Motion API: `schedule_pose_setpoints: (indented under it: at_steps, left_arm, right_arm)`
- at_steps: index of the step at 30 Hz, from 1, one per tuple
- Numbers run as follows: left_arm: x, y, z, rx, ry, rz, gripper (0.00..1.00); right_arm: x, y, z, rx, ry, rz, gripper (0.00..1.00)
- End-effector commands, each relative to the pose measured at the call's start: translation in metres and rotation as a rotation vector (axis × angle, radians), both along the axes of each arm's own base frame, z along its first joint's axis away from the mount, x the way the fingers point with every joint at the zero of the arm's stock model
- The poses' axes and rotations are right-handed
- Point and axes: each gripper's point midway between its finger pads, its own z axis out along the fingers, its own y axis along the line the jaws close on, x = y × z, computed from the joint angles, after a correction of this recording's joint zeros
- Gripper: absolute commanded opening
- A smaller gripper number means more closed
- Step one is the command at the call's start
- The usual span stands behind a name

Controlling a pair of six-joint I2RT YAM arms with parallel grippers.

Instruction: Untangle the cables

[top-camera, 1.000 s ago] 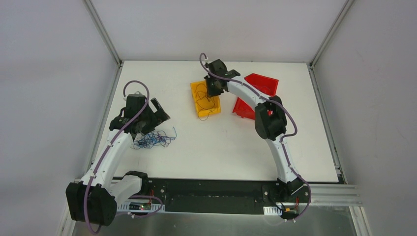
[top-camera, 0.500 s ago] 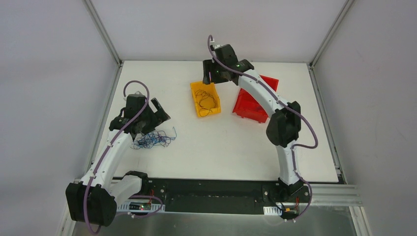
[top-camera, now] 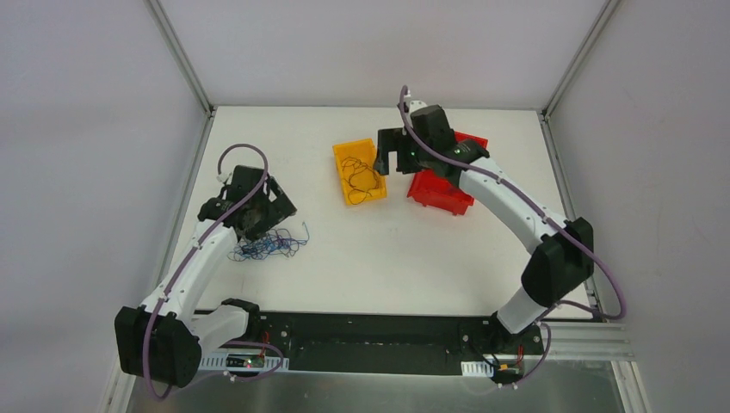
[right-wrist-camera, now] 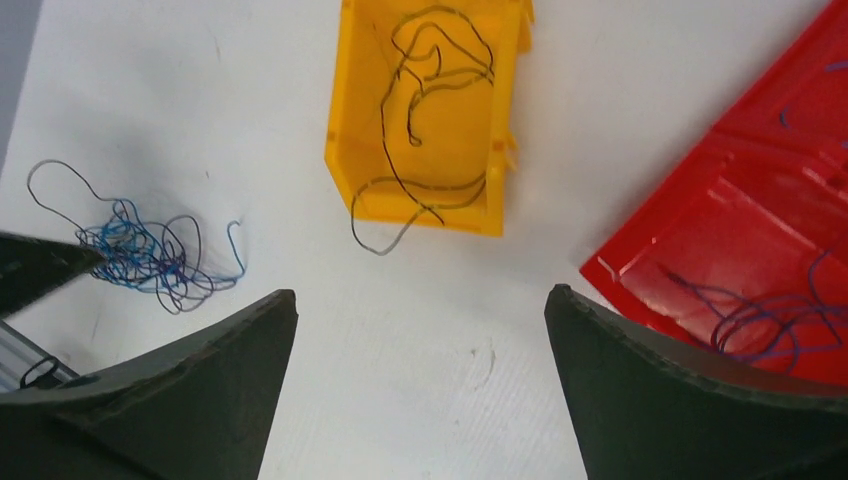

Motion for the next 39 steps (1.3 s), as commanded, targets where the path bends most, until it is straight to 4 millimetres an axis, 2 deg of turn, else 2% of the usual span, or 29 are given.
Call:
schedule_pose_setpoints:
  at_steps: [1, 8, 11, 13, 15, 17, 18, 21, 24, 26, 29, 31, 35, 39]
  left_arm:
    - [-0.009, 0.037, -0.002, 0.139, 0.059, 0.202, 0.99]
    - [-0.014, 0.032, -0.052, 0.061, 0.272, 0.253, 0.98]
    - [-0.012, 0.029, -0.065, 0.047, 0.305, 0.262, 0.89]
    - [-0.011, 0.022, -0.07, 0.011, 0.303, 0.252, 0.72]
    - [-0.008, 0.011, -0.072, -0.054, 0.288, 0.23, 0.5]
    - [-0.003, -0.006, -0.071, -0.134, 0.265, 0.188, 0.2]
    - [-0.001, -0.012, -0.069, -0.163, 0.254, 0.172, 0.0]
    - [0.004, -0.029, -0.061, -0.194, 0.216, 0.111, 0.0]
    - [0.007, -0.056, -0.046, -0.21, 0.169, -0.016, 0.0]
    - [0.006, -0.083, -0.034, -0.239, 0.141, -0.144, 0.0]
    - [-0.003, -0.141, -0.007, -0.319, 0.085, -0.461, 0.0]
    - [-0.011, -0.162, 0.009, -0.353, 0.063, -0.585, 0.0]
    - [-0.017, -0.176, 0.032, -0.372, -0.006, -0.687, 0.0]
    - [-0.02, -0.184, 0.047, -0.405, -0.05, -0.742, 0.0]
  right_arm:
    - [-0.017, -0.015, 0.016, 0.088, -0.079, -0.054, 0.99]
    - [-0.05, -0.04, -0.004, 0.122, -0.092, -0.091, 1.0]
    - [-0.061, -0.049, -0.008, 0.121, -0.091, -0.091, 0.99]
    - [-0.068, -0.054, -0.012, 0.119, -0.092, -0.09, 0.99]
    - [-0.075, -0.059, -0.015, 0.12, -0.092, -0.092, 0.99]
    - [-0.078, -0.062, -0.017, 0.121, -0.092, -0.094, 0.99]
    - [-0.08, -0.063, -0.019, 0.121, -0.09, -0.094, 0.99]
    - [-0.083, -0.065, -0.025, 0.124, -0.085, -0.101, 0.99]
    - [-0.084, -0.066, -0.031, 0.125, -0.076, -0.104, 0.99]
    - [-0.085, -0.066, -0.033, 0.13, -0.067, -0.111, 0.99]
    - [-0.088, -0.06, -0.031, 0.166, -0.051, -0.097, 0.99]
    - [-0.091, -0.054, -0.031, 0.197, -0.032, -0.08, 0.99]
    - [-0.103, -0.035, -0.034, 0.269, 0.031, 0.006, 0.95]
    - [-0.127, -0.012, -0.033, 0.365, 0.09, 0.176, 0.88]
